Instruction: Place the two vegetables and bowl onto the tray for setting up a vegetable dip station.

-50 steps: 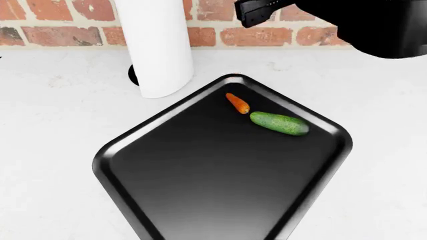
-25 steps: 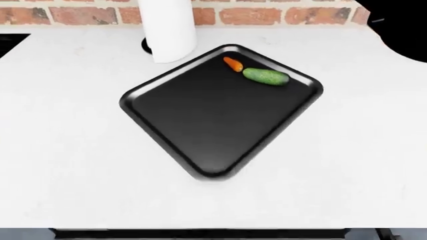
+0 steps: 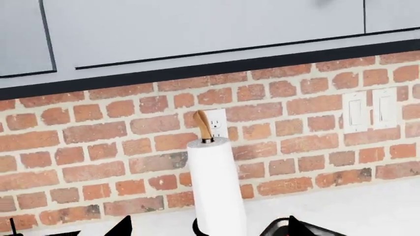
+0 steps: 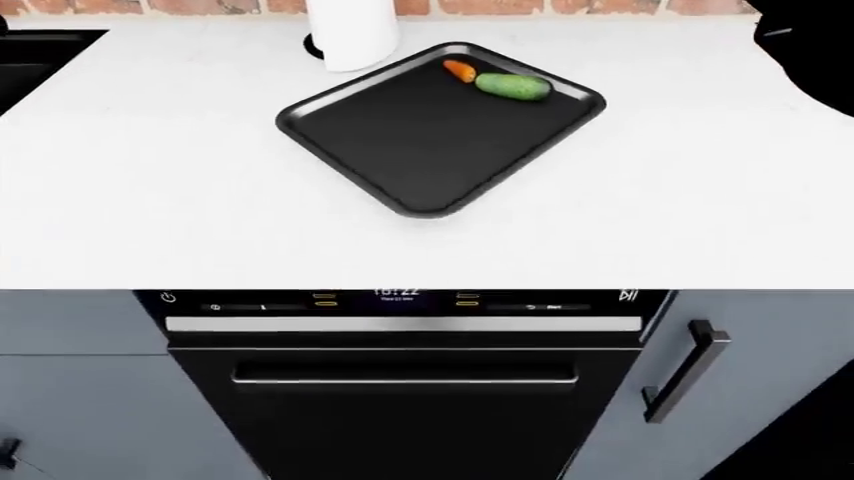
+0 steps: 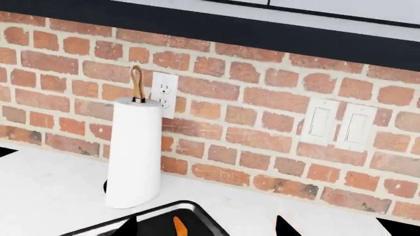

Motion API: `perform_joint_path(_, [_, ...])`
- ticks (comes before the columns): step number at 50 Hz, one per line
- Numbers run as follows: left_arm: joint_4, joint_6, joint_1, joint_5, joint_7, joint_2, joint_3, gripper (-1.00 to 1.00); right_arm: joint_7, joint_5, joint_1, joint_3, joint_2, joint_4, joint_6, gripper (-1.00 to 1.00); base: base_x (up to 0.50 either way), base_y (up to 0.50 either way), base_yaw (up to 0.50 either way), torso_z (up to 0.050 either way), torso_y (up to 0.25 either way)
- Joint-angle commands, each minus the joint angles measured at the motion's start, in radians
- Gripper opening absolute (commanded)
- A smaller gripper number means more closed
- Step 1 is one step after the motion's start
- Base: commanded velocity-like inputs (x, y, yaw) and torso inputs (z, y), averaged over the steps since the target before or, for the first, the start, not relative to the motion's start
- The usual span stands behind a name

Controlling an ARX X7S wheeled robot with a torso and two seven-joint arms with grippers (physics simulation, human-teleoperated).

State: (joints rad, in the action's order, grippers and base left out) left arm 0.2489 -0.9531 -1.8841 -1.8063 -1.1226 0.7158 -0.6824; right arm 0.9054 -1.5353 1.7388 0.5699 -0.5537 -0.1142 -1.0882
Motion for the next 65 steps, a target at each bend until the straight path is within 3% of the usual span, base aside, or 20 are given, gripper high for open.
perform_joint_path(1, [0.001, 0.001, -0.003, 0.0, 0.001, 0.001, 0.001, 1.0, 0.01, -0.008, 0.01, -0.002, -0.004, -0.002, -0.001, 1.0, -0.5, 0.0, 0.0, 0.0, 0.0])
perform_joint_path(12, [-0.001, 0.0, -0.007, -0.002, -0.002, -0.001, -0.001, 1.0, 0.006, -0.004, 0.017, -0.004, -0.008, -0.009, 0.004, 1.0, -0.5, 0.0, 0.0, 0.0, -0.001])
perform_joint_path(20, [0.001, 0.002, -0.003, 0.001, 0.002, -0.003, -0.004, 1.0, -0.019, 0.014, 0.009, -0.01, -0.017, -0.045, 0.024, 1.0, 0.0, 0.04, 0.0, 0.0, -0.002])
perform_joint_path(65, [0.006, 0.005, -0.011, -0.004, 0.001, -0.002, -0.005, 1.0, -0.029, 0.049, 0.034, 0.026, -0.012, -0.058, 0.018, 1.0, 0.0, 0.5, 0.0, 0.0, 0.0])
